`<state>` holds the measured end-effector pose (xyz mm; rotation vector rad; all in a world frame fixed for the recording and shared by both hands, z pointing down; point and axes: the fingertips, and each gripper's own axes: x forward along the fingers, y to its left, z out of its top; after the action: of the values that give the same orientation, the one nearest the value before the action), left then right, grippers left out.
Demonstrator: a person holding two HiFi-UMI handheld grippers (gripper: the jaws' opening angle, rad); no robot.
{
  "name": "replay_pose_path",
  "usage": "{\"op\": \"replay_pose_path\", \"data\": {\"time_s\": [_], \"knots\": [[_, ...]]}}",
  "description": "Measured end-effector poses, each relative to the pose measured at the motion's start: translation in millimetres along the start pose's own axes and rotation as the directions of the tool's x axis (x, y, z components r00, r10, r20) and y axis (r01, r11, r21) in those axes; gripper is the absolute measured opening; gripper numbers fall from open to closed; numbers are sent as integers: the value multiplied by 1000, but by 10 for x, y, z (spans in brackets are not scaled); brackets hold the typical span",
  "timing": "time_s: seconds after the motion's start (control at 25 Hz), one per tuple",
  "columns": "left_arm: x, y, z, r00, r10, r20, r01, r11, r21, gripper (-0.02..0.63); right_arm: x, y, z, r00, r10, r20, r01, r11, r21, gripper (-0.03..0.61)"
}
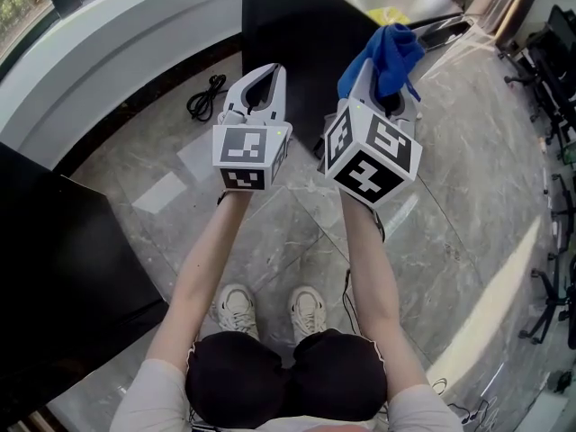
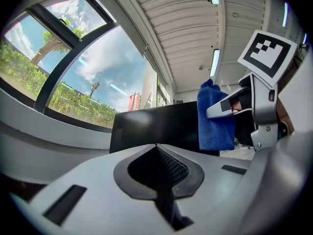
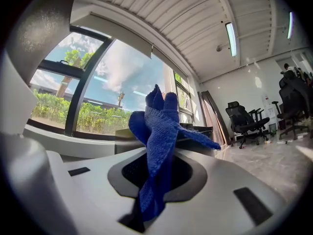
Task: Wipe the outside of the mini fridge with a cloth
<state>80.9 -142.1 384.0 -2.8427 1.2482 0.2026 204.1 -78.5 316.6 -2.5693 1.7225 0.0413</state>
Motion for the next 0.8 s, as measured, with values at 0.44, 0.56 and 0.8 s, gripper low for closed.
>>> {"op": "replay_pose_path", "data": {"time_s": [0.44,0.56,0.8], "knots": [[-23,27,0,1000,21,-4,-21,1000,16,5,-135,41,20,999,40,20,-40,999,-32,83],[-52,178,13,999,50,2,-50,997,52,5,-158,296,3,993,119,26,-117,992,-43,83],[-84,681,-12,997,70,35,-71,997,33,5,168,1069,-322,973,230,-36,-230,973,19,83]]}}
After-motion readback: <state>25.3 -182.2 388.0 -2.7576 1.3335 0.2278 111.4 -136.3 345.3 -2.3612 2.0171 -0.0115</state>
